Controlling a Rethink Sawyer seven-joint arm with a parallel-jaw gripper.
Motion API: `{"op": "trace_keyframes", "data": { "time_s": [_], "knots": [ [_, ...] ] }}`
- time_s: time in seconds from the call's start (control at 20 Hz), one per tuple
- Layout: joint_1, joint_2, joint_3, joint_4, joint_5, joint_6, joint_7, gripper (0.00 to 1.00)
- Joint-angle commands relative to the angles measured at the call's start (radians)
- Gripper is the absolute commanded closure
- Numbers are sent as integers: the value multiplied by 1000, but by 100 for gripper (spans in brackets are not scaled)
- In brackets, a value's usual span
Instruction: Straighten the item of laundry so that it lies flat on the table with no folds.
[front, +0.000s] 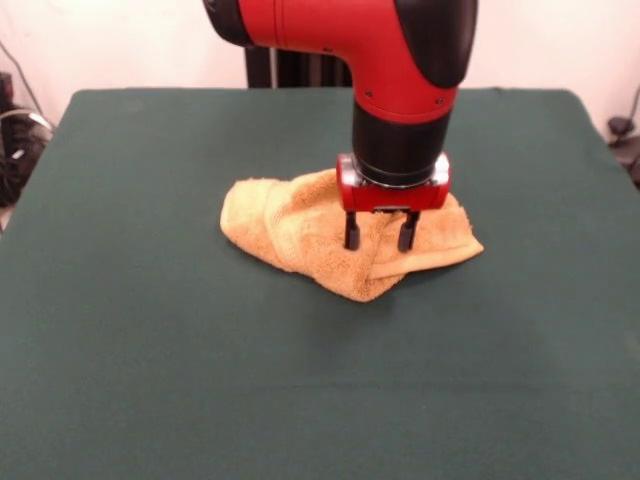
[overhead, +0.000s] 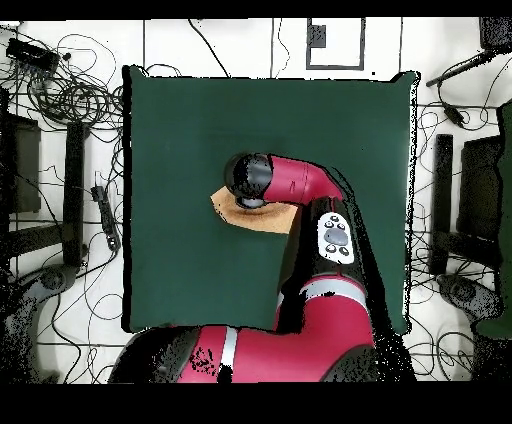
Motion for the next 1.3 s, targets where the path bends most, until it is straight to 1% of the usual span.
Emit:
{"op": "trace_keyframes", "data": {
  "time_s": [0.05,0.3,0.45,0.6,0.75,1.3],
  "knots": [
    [10,12,82,-25,-9,41,74,0],
    [1,22,86,-23,-12,31,65,0],
    [-13,29,90,-13,-18,9,54,0],
    [-29,29,97,-12,-20,13,34,0],
    [-52,12,108,21,-24,0,13,0],
    [-89,6,117,17,-48,21,-12,0]
  ]
}}
